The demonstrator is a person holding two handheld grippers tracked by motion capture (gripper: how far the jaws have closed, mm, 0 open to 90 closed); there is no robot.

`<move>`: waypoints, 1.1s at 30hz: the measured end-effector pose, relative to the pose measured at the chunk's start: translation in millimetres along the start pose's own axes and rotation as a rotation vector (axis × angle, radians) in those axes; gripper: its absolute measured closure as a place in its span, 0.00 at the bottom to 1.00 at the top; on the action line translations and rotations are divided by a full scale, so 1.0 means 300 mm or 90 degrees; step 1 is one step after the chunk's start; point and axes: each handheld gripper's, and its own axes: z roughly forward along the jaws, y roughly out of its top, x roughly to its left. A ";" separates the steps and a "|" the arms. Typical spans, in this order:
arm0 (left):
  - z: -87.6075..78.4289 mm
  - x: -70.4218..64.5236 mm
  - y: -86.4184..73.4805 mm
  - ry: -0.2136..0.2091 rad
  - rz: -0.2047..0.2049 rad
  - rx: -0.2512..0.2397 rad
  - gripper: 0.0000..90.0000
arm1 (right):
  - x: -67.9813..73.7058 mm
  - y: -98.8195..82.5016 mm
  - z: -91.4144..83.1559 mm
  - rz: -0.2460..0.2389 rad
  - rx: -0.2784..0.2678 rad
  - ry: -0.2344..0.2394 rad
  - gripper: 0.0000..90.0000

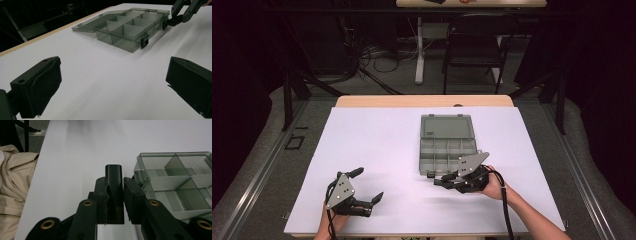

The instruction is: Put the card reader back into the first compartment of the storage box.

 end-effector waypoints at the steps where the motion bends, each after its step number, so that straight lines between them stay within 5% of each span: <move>1: 0.000 0.000 0.000 0.000 0.000 0.000 0.00 | 0.001 0.001 -0.004 -0.001 -0.002 -0.002 0.82; 33: -0.001 -0.001 0.001 0.001 0.000 -0.002 0.00 | -0.001 0.026 -0.055 0.000 -0.018 -0.035 0.82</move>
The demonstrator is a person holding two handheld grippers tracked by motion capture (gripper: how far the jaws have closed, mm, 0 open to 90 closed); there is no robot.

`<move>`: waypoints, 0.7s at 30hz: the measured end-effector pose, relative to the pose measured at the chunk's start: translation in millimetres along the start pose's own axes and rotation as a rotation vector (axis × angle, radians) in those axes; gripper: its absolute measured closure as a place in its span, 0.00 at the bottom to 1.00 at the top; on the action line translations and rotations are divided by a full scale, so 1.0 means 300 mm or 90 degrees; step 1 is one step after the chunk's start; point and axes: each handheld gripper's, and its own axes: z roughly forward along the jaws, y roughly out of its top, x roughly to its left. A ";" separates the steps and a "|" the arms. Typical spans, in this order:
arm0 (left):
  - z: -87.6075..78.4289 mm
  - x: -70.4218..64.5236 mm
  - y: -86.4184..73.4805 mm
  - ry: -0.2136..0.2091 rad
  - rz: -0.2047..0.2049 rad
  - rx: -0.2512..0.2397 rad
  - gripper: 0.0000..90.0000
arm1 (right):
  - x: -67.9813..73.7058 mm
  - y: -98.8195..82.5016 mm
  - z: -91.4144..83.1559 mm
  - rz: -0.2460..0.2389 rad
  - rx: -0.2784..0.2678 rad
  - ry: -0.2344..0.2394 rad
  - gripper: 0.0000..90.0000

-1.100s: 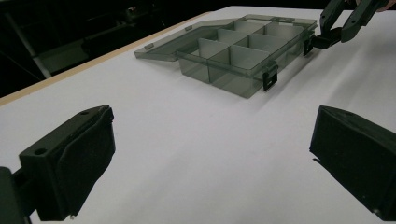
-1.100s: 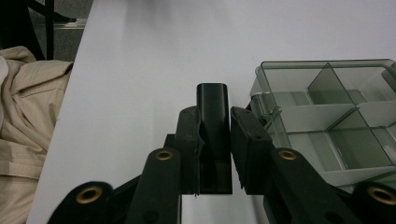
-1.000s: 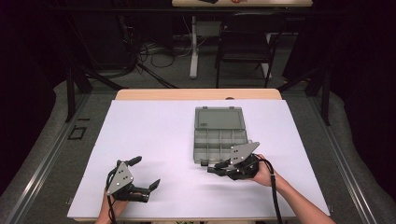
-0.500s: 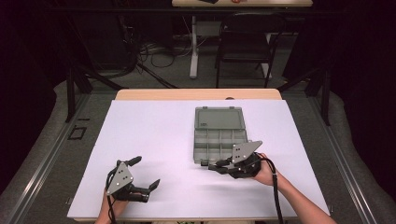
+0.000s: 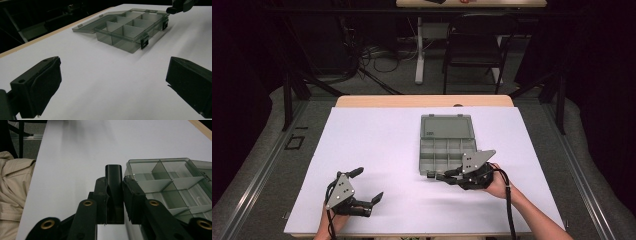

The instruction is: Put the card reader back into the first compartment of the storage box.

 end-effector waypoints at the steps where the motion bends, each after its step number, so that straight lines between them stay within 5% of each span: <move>1: 0.000 0.000 0.000 0.000 0.000 0.001 0.00 | 0.000 0.001 -0.001 0.001 -0.001 -0.002 0.82; 21: 0.005 -0.001 0.000 -0.002 -0.002 0.003 0.00 | -0.010 0.019 -0.029 0.015 -0.014 -0.030 0.82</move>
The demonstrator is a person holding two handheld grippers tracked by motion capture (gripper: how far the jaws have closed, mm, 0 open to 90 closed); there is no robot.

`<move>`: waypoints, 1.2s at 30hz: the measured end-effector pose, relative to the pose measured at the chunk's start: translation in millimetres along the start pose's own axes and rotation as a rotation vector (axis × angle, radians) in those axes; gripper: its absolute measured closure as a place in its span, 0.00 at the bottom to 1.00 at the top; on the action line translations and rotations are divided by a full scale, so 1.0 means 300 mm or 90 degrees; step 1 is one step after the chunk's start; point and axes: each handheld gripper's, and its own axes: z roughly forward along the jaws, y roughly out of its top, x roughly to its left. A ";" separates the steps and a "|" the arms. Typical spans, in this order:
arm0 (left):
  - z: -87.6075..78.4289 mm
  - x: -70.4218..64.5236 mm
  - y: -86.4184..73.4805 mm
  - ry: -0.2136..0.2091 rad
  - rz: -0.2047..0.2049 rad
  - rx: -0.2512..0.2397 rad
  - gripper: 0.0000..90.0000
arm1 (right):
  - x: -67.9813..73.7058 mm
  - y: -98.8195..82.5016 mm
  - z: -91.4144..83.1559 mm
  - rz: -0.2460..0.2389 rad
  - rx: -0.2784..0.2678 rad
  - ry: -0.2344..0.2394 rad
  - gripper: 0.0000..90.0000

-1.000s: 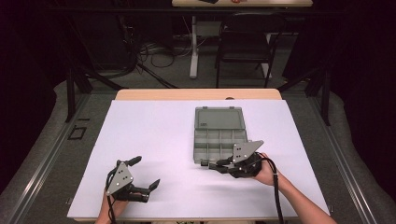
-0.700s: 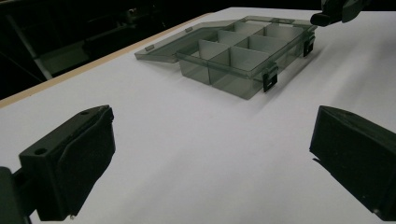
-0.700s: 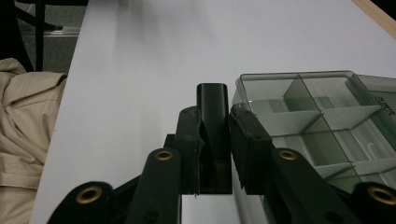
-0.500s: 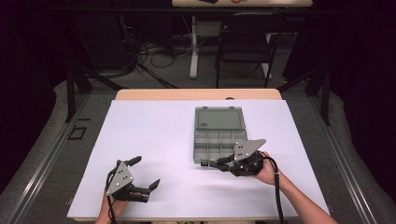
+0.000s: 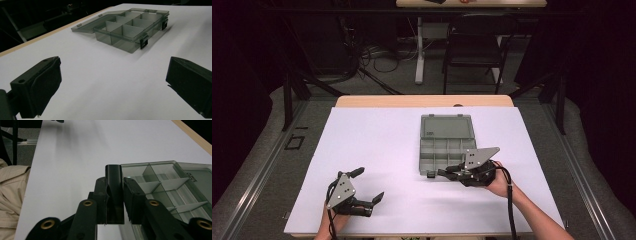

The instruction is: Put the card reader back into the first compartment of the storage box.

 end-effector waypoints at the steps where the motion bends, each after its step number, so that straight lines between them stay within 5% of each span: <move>1: 0.000 0.001 0.000 0.000 0.000 0.000 0.00 | -0.001 0.002 -0.001 0.001 0.000 -0.002 0.82; 36: -0.001 -0.001 0.002 0.002 0.002 -0.001 0.00 | -0.065 0.057 -0.008 0.056 0.010 -0.102 0.82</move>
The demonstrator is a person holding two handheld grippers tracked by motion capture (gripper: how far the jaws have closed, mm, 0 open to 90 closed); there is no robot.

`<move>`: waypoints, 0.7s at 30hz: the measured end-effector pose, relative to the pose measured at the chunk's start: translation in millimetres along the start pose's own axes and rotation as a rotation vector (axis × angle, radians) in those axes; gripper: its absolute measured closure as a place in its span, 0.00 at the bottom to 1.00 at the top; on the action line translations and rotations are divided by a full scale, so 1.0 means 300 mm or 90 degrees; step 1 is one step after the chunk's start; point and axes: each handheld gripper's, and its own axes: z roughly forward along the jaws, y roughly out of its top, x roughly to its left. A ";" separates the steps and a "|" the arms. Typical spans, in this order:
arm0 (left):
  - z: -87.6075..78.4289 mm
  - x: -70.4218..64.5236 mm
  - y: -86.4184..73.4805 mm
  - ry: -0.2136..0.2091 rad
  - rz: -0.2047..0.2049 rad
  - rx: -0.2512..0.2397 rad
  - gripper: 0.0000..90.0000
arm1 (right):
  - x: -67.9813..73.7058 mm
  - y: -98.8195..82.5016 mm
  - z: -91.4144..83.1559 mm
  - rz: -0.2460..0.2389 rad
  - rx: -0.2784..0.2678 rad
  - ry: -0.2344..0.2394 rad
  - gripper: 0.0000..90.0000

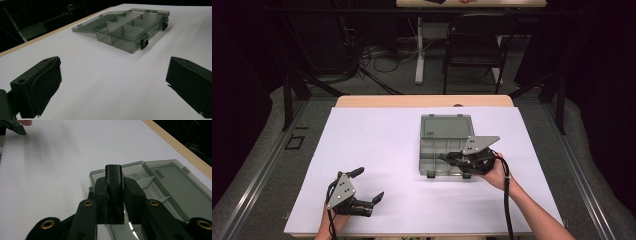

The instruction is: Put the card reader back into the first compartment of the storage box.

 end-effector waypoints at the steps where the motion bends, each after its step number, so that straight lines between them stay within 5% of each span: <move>1: 0.001 0.001 0.000 0.000 0.000 0.000 0.00 | -0.003 0.002 0.002 0.002 0.000 -0.002 0.82; 21: -0.001 -0.001 0.001 0.000 0.000 -0.002 0.00 | -0.052 0.023 0.037 0.022 0.012 -0.042 0.82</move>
